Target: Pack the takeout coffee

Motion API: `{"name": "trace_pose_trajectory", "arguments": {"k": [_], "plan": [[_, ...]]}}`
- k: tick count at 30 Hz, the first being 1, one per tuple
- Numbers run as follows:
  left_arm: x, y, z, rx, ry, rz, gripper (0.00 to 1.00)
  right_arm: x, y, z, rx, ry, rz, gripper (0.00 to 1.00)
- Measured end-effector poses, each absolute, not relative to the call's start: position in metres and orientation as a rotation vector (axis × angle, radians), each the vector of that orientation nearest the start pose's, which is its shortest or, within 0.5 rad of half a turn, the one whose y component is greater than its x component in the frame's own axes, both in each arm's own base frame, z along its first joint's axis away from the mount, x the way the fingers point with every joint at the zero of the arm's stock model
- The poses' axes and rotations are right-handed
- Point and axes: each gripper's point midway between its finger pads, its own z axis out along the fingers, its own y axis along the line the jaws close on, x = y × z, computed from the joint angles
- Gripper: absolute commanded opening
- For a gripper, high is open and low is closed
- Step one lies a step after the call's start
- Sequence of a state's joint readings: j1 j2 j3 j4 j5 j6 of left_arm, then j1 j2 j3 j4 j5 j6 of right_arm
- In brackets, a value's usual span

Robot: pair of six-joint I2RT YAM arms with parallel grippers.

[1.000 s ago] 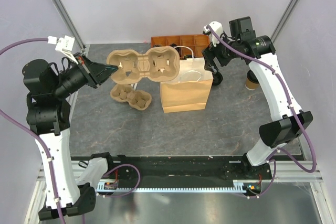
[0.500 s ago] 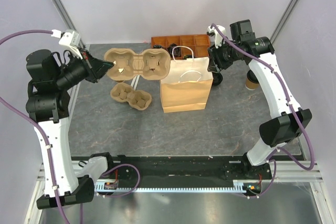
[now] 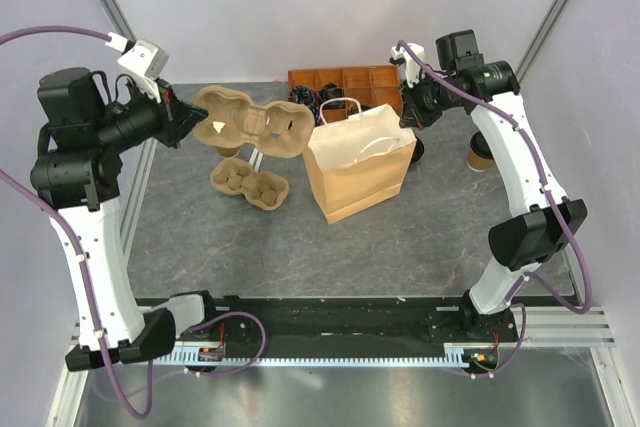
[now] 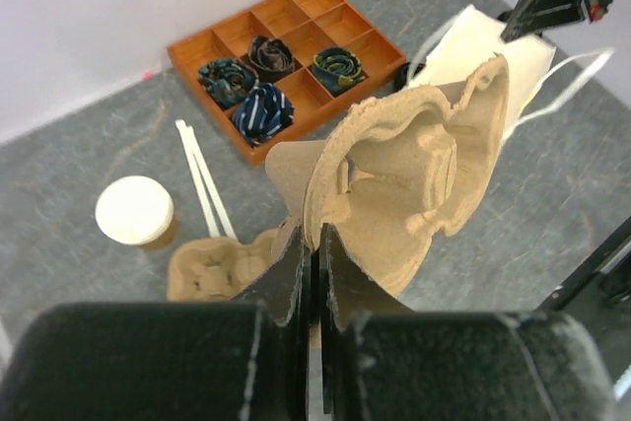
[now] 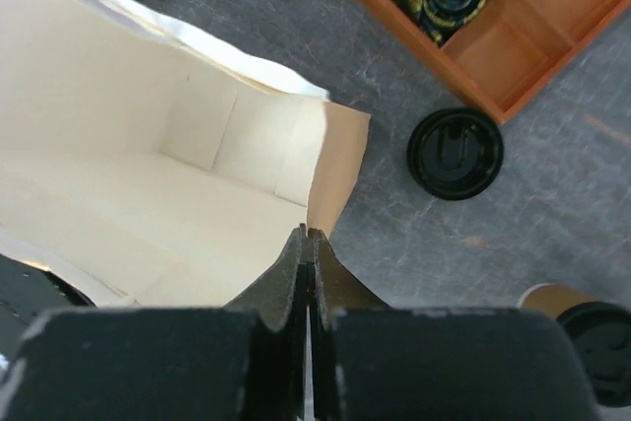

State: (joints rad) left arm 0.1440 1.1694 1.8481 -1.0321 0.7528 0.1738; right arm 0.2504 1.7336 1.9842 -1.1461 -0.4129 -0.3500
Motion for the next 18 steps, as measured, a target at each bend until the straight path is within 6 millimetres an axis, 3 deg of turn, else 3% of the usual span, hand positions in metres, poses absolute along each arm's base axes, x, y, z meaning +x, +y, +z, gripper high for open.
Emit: {"name": "trace_pose_trajectory", "arguments": {"k": [6,13,18], "plan": [[0.26,-0.09,0.471,0.727,1.673,-0.426,0.09,0.377,0.157,0.3,-1.05,2.124,0.431,0.0],[0.215,-0.148,0.506,1.063,1.404,-0.438,0.09,0.359,0.163,0.313,-1.291,1.964,0.401,0.0],[0.198,-0.178,0.537,1.165,1.245,-0.471,0.08,0.334,0.193,0.324,-1.484,1.81,0.384,0.0]]}}
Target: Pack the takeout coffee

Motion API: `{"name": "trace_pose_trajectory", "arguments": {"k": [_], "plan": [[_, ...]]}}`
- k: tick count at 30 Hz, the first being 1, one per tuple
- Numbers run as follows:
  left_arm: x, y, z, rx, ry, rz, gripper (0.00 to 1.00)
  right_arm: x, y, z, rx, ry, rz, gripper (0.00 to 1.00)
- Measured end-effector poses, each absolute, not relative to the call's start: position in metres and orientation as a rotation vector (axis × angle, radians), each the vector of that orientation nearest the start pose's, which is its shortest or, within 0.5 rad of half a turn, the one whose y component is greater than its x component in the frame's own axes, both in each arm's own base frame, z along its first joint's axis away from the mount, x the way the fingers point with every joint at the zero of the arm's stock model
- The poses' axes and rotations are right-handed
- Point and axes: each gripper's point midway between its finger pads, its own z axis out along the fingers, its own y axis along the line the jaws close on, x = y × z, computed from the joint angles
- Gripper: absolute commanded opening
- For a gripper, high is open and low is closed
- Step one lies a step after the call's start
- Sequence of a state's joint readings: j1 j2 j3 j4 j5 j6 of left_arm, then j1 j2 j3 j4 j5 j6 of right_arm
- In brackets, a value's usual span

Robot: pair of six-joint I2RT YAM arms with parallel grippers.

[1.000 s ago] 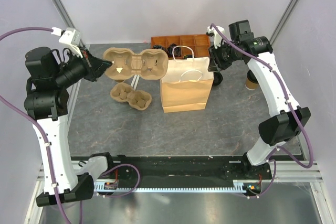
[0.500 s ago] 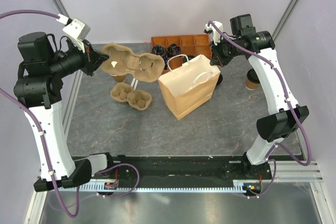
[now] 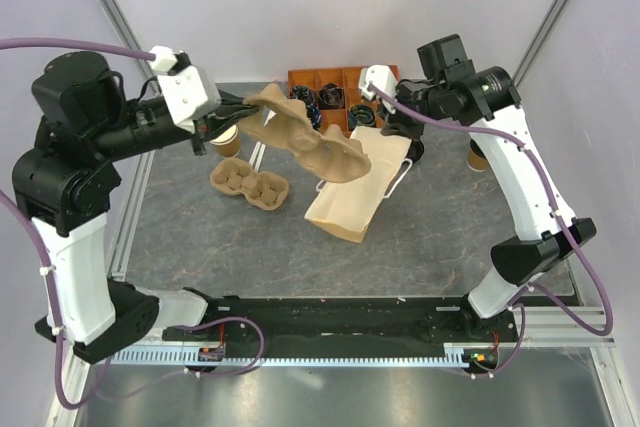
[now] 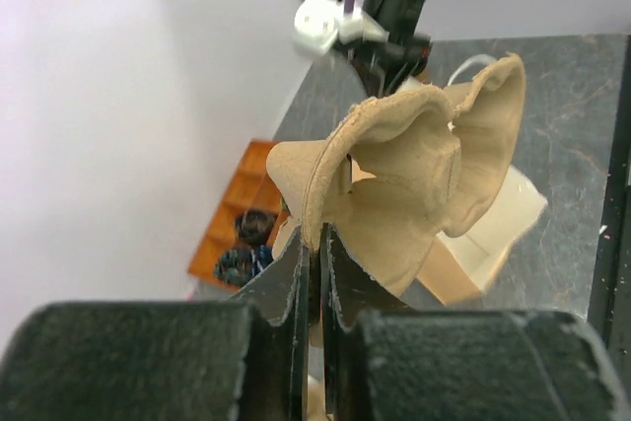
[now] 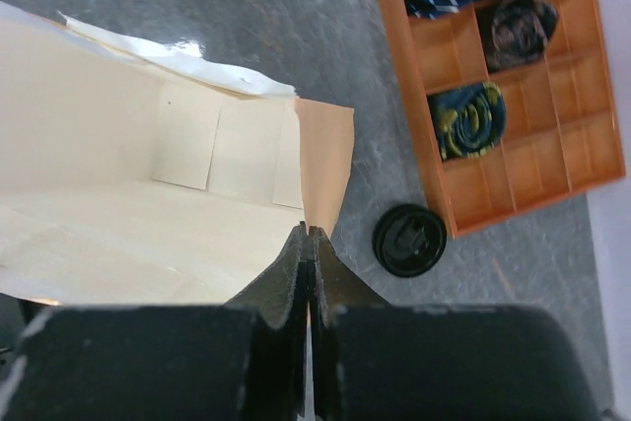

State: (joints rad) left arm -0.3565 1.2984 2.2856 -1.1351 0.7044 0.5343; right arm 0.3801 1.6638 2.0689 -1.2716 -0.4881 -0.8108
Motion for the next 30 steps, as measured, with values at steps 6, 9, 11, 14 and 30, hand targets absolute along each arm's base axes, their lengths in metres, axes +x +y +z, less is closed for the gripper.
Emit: {"name": "trace_pose_trajectory", "arguments": {"k": [6,9,11,14,30], "plan": [[0.189,-0.223,0.528,1.317,1.169,-0.482,0.08,0.31,0.216,0.33,-1.588,1.722,0.411,0.0],[0.191,-0.243,0.513,1.403,1.153,-0.423,0.07,0.308,0.217,0.328,-1.595,1.725,0.418,0.0],[0.191,-0.253,0.504,1.462,1.133,-0.36,0.07,0.306,0.219,0.328,-1.601,1.725,0.422,0.0],[0.192,-0.258,0.5,1.51,1.097,-0.275,0.07,0.303,0.223,0.326,-1.617,1.72,0.428,0.0],[0.179,-0.272,0.541,1.533,0.839,0.0,0.02,0.313,0.235,0.305,-1.615,1.838,0.415,0.0]]}}
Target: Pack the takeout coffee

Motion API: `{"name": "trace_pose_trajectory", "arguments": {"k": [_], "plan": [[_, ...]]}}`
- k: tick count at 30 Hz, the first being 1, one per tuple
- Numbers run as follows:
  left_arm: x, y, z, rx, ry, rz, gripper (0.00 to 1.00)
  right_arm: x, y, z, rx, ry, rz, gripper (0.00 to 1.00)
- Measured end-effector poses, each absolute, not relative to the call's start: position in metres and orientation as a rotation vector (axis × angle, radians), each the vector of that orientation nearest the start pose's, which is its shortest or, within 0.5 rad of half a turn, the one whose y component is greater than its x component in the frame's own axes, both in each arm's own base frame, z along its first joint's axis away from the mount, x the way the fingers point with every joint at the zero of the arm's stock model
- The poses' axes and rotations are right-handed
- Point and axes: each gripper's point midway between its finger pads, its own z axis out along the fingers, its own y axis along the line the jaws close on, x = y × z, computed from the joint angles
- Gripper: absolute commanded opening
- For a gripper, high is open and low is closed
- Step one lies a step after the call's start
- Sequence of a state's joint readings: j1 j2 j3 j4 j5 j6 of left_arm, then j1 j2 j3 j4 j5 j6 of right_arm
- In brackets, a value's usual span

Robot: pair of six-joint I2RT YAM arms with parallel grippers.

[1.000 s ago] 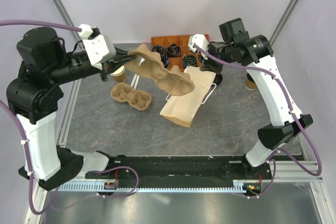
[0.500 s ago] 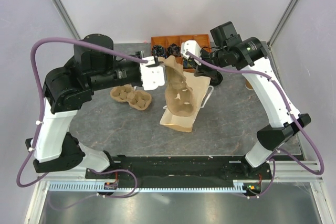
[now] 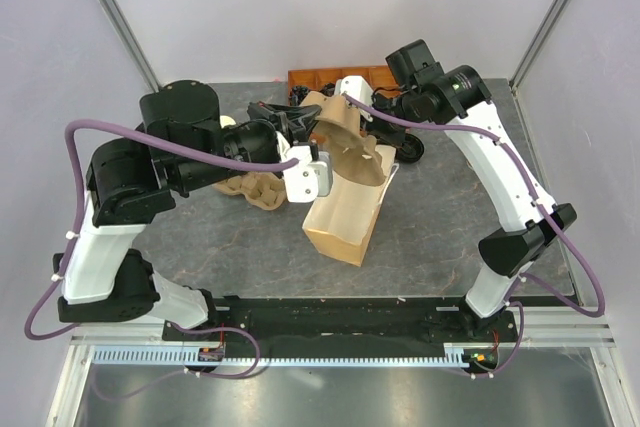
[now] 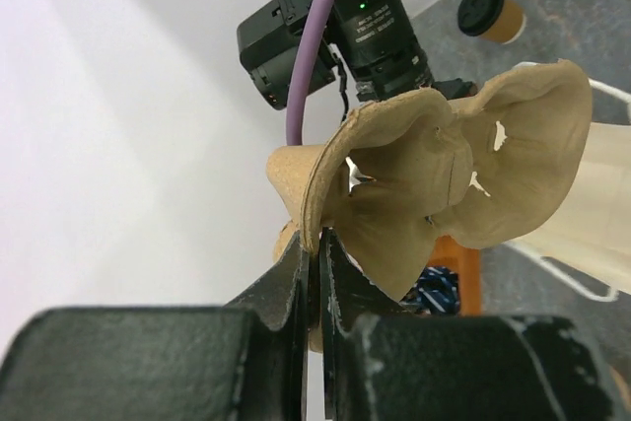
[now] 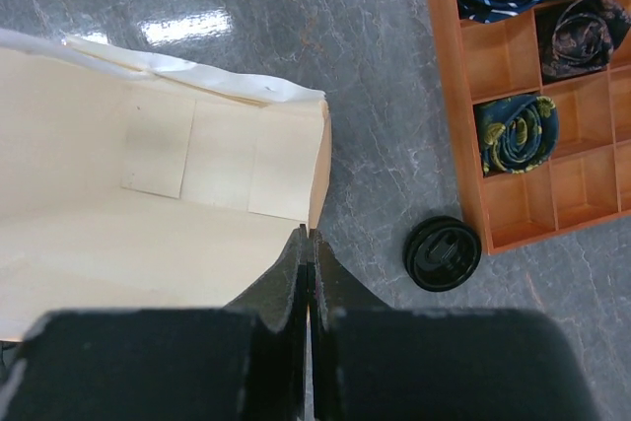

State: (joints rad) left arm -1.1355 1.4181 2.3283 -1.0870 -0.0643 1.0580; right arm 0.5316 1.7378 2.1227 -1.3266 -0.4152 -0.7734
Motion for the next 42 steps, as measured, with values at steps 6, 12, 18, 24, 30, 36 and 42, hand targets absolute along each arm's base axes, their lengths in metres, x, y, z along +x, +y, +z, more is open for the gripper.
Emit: {"name": "trace_pose_trajectory", "arguments": {"k": [6,12,18,24,30,36,42], "plan": [[0.192,-0.277,0.526,1.593,0.807,0.123,0.02,0.311,0.236,0.31,-1.605,1.838,0.415,0.0],[0.196,-0.29,0.494,1.714,0.779,0.214,0.02,0.309,0.235,0.311,-1.593,1.853,0.423,0.0],[0.188,-0.297,0.493,1.736,0.732,0.222,0.02,0.308,0.236,0.312,-1.559,1.882,0.438,0.0],[0.179,-0.306,0.478,1.78,0.705,0.217,0.02,0.308,0.235,0.313,-1.529,1.905,0.442,0.0],[0.177,-0.313,0.441,1.877,0.714,0.233,0.02,0.308,0.235,0.313,-1.518,1.916,0.44,0.0],[0.166,-0.32,0.415,1.956,0.7,0.224,0.02,0.302,0.241,0.315,-1.517,1.914,0.461,0.0],[0.163,-0.322,0.39,2.009,0.737,0.203,0.02,0.286,0.251,0.325,-1.526,1.881,0.5,0.0]]}}
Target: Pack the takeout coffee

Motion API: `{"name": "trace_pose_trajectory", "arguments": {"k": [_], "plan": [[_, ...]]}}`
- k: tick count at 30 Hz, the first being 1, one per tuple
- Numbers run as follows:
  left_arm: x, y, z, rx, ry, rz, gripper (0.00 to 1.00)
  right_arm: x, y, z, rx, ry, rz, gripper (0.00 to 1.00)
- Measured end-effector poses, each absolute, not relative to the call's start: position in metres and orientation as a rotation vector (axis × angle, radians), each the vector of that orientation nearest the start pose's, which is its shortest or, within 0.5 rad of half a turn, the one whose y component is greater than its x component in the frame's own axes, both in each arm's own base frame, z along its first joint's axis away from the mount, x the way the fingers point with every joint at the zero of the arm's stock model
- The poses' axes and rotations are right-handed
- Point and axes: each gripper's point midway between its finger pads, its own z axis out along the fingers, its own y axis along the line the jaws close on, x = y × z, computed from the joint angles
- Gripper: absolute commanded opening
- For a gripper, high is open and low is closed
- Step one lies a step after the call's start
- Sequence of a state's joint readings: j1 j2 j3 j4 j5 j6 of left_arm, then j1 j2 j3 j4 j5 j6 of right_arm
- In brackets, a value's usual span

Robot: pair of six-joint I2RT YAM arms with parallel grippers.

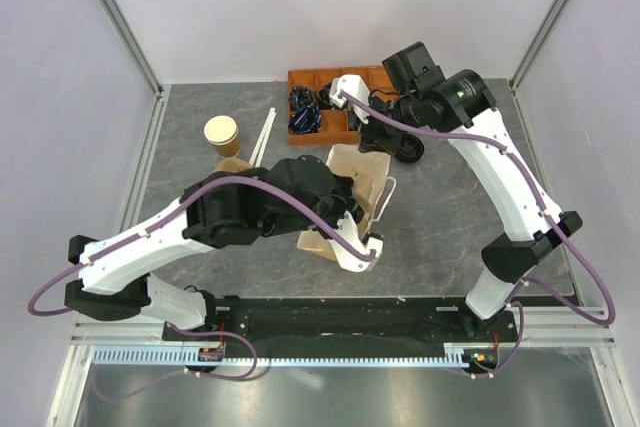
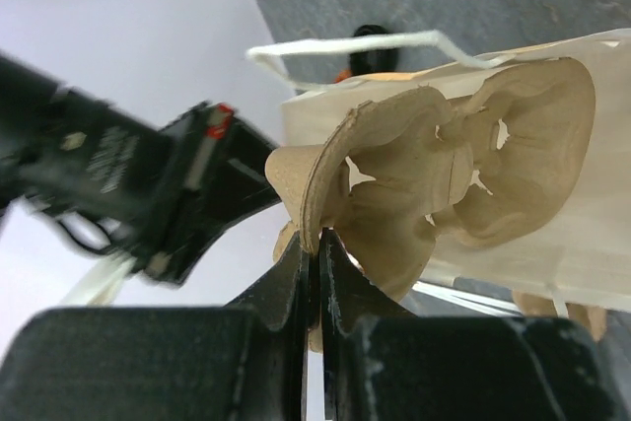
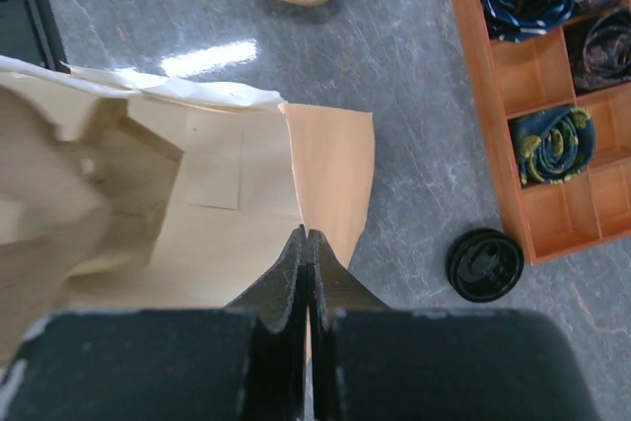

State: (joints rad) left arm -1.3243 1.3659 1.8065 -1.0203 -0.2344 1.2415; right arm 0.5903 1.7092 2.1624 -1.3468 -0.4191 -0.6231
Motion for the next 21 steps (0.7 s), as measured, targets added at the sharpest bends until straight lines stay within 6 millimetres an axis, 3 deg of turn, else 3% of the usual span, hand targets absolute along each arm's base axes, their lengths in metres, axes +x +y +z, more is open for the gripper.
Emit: {"name": "trace_pose_trajectory", "arguments": {"k": [9,21], "plan": [[0.161,-0.325,0.342,2.109,0.895,0.164,0.02,0.259,0.264,0.339,-1.536,1.832,0.561,0.0],[0.159,-0.309,0.289,2.17,1.105,0.108,0.02,0.242,0.271,0.339,-1.529,1.838,0.643,0.0]]}}
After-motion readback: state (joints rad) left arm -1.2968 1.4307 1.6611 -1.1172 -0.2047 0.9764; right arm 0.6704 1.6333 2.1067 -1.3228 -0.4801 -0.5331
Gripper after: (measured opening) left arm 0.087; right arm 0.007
